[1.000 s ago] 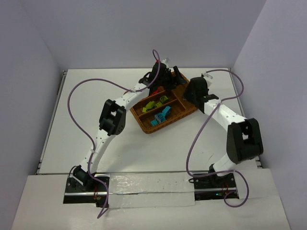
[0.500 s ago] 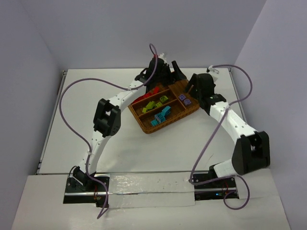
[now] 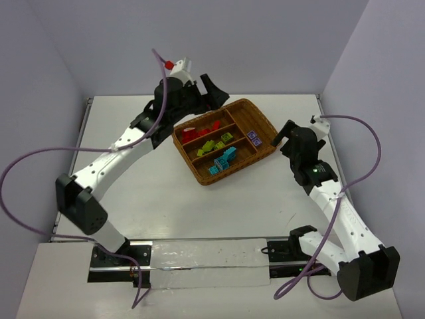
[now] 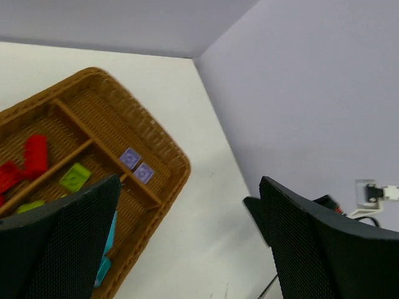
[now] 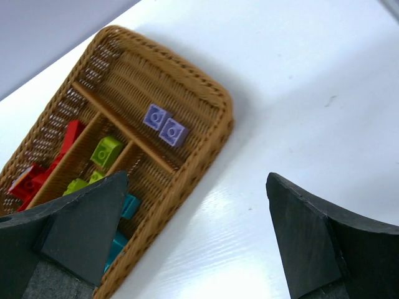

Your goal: Sort the legos into containers by color

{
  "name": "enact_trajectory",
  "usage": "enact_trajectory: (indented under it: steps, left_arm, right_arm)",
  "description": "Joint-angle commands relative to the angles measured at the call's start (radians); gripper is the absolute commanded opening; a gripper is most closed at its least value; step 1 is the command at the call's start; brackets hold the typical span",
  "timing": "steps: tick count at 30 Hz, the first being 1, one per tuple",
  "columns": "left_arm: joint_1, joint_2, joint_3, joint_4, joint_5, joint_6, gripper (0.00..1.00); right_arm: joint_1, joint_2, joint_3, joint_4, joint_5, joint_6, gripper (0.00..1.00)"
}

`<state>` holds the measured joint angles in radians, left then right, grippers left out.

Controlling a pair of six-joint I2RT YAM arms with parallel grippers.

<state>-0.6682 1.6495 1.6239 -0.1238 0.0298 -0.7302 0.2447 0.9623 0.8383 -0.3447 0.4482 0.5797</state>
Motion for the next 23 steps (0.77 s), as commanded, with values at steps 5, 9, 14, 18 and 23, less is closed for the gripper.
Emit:
enact_trajectory:
  steps: [5,9,14,18,23]
  left_arm:
    - [0.001,-0.387,-0.371,0.011,-0.286,0.123,0.99]
    - [0.006,-0.530,-0.481,-0.016,-0.387,0.139,0.99]
    - [0.016,-0.651,-0.556,-0.086,-0.507,0.135,0.99]
    - [0.019,-0.700,-0.581,-0.131,-0.554,0.130,0.99]
    - [0.022,-0.705,-0.585,-0.175,-0.584,0.118,0.99]
  right_arm:
    - [-0.010,-0.068,-0.044,-0.073,0.076,0.026,0.99]
    - [-0.010,-0.071,-0.059,-0.074,0.079,0.032,0.99]
    - [-0.010,-0.083,-0.080,-0.074,0.080,0.037,0.99]
    - [-0.010,-0.086,-0.081,-0.080,0.076,0.035,0.99]
    - [-0.010,-0.103,-0.084,-0.085,0.075,0.038,0.99]
